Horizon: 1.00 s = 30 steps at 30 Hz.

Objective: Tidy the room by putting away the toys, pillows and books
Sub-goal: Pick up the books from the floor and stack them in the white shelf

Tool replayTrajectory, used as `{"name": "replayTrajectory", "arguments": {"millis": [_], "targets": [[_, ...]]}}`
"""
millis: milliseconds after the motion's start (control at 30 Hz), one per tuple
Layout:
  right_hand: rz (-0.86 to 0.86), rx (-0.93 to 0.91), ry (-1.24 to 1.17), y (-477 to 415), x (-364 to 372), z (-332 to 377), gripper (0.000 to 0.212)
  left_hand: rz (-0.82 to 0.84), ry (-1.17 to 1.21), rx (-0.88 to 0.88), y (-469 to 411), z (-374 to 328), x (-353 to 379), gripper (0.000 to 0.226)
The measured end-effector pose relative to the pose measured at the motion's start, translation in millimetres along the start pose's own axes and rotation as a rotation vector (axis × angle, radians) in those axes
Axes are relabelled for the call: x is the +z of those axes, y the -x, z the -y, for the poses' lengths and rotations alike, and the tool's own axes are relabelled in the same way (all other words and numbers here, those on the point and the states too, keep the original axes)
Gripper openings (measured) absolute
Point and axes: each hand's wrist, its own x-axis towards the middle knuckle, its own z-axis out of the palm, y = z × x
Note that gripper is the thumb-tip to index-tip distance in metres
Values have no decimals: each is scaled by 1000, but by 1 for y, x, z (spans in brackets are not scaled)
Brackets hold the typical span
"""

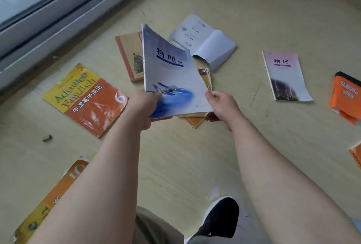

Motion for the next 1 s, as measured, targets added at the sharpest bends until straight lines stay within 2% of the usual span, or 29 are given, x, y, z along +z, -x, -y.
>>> {"name": "replayTrajectory", "arguments": {"millis": [67, 133, 200, 367, 467, 600, 733, 833, 1000], "targets": [[-137, 121, -14, -15, 8, -12, 33, -93, -62, 63, 2, -2, -4, 14], [-233, 266, 34, -28, 17, -30, 30, -162, -104, 79, 4, -3, -12, 13], [-283, 370, 137, -37, 28, -49, 33, -197, -44, 126, 7, 0, -17, 13], [-343, 401, 378, -55, 52, -60, 68, -270, -111, 187, 18, 7, -32, 28], [-306, 474, 366, -78, 63, -55, 78, -305, -133, 178, 14, 9, -41, 19], [-302, 591, 232, -88, 72, -67, 73, -314, -26, 101, 20, 11, -48, 16], [-350, 664, 182, -90, 68, -74, 64, -382, -64, 106, 24, 4, -53, 18], [-388, 653, 154, -91, 66, -76, 61, -403, -78, 115, 31, 3, -57, 29], [-422, 562, 4, -82, 71, -66, 52, -432, -118, 114, 38, 8, -69, 20]]}}
